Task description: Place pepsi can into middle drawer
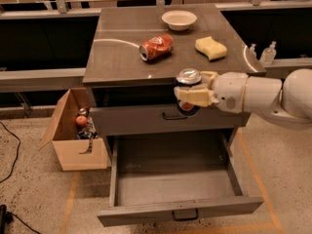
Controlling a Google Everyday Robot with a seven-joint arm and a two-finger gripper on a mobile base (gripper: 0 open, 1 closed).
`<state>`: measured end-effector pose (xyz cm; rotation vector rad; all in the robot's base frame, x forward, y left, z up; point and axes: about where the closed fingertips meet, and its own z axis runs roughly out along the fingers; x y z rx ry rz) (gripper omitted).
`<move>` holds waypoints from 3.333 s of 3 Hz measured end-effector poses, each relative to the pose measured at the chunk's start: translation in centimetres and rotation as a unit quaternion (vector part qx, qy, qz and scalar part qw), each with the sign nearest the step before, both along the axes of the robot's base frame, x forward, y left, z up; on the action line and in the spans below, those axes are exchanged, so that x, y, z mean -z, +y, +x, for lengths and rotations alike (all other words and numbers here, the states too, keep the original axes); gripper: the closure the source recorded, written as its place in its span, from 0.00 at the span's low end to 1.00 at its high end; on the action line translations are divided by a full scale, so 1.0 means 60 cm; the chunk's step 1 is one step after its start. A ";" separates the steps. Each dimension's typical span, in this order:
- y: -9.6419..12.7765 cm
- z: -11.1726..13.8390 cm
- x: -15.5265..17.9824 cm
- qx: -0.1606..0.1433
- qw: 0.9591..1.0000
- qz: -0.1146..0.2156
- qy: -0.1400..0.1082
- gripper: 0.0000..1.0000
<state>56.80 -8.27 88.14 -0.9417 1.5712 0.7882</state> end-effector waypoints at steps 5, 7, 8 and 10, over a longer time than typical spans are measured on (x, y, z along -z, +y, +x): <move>0.010 -0.035 0.336 0.034 0.999 0.026 -0.031 1.00; -0.015 0.006 0.455 0.071 0.995 0.001 -0.075 1.00; -0.020 0.025 0.510 0.077 0.993 -0.010 -0.084 1.00; -0.030 0.064 0.591 0.056 0.994 -0.043 -0.083 1.00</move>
Offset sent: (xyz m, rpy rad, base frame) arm -0.0406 -0.0053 -0.1767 0.0737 -0.0654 -0.0941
